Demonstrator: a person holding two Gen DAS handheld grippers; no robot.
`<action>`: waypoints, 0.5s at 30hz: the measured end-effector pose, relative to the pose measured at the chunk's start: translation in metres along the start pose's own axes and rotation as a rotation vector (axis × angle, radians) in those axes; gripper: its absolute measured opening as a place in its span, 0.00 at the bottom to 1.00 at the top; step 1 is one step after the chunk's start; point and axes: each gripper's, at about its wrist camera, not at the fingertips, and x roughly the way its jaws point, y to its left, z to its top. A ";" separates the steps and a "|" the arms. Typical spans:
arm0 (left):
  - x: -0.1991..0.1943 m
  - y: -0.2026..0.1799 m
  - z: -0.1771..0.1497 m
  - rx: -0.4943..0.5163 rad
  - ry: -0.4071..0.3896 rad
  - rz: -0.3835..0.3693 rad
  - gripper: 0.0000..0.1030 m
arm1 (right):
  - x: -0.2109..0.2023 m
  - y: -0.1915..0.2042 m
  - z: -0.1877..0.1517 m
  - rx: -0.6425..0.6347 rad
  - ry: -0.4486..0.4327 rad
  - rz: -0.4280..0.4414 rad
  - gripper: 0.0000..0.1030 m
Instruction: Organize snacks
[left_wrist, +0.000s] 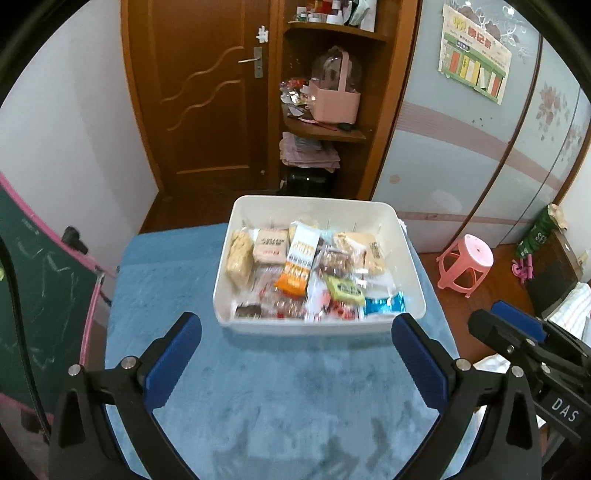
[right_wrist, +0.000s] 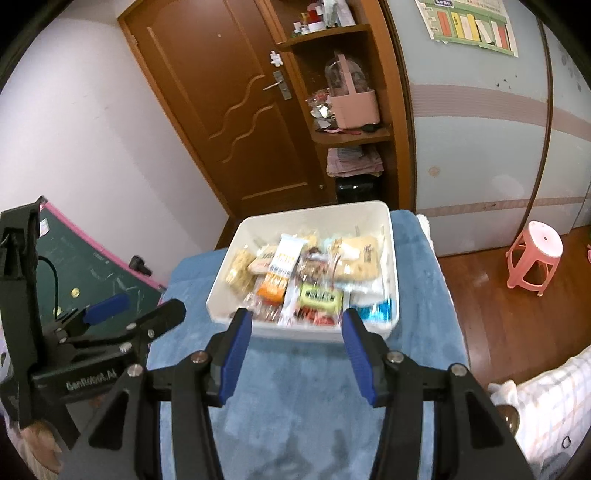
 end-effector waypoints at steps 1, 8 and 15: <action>-0.007 0.001 -0.006 -0.004 -0.001 0.002 0.99 | -0.007 0.001 -0.006 -0.002 0.004 0.005 0.51; -0.066 -0.004 -0.052 -0.010 0.009 0.028 0.99 | -0.054 0.018 -0.043 -0.048 0.049 0.049 0.53; -0.115 -0.008 -0.086 -0.029 -0.010 0.045 0.99 | -0.088 0.036 -0.068 -0.091 0.073 0.064 0.54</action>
